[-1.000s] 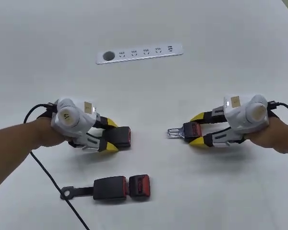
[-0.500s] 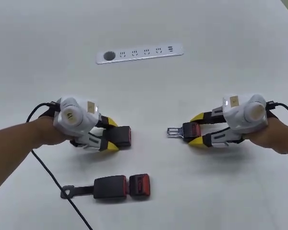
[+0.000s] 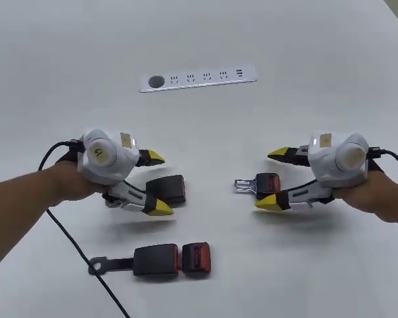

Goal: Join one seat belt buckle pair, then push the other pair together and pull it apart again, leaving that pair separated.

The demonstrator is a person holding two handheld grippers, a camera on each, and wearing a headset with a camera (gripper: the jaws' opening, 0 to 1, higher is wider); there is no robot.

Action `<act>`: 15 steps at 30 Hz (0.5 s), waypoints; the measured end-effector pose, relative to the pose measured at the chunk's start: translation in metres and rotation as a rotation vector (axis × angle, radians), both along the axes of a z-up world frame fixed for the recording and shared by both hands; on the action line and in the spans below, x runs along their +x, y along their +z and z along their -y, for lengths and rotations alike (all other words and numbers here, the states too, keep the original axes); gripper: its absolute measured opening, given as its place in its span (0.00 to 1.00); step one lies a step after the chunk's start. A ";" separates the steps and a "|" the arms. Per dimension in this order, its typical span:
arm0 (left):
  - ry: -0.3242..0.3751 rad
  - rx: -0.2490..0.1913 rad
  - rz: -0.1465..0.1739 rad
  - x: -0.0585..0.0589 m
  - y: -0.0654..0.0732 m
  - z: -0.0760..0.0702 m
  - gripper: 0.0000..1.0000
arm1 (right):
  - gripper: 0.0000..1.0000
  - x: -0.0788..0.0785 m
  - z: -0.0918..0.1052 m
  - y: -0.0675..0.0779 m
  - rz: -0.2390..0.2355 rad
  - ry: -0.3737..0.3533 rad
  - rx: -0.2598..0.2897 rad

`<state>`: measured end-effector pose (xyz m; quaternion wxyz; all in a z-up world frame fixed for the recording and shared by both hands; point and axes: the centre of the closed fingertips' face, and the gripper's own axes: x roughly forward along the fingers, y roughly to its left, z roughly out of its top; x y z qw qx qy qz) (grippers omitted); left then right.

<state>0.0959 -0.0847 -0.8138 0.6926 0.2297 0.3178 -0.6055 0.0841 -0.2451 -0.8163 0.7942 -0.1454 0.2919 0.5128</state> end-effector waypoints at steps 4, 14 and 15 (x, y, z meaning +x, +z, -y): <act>0.094 -0.023 -0.009 0.005 0.006 -0.006 0.76 | 0.77 0.001 -0.002 0.006 0.011 -0.043 0.016; 0.355 -0.091 -0.007 0.011 0.030 -0.032 0.82 | 0.83 0.003 -0.011 0.021 0.069 -0.177 0.041; 0.382 -0.096 -0.017 0.010 0.031 -0.035 0.83 | 0.84 0.003 -0.013 0.025 0.085 -0.199 0.052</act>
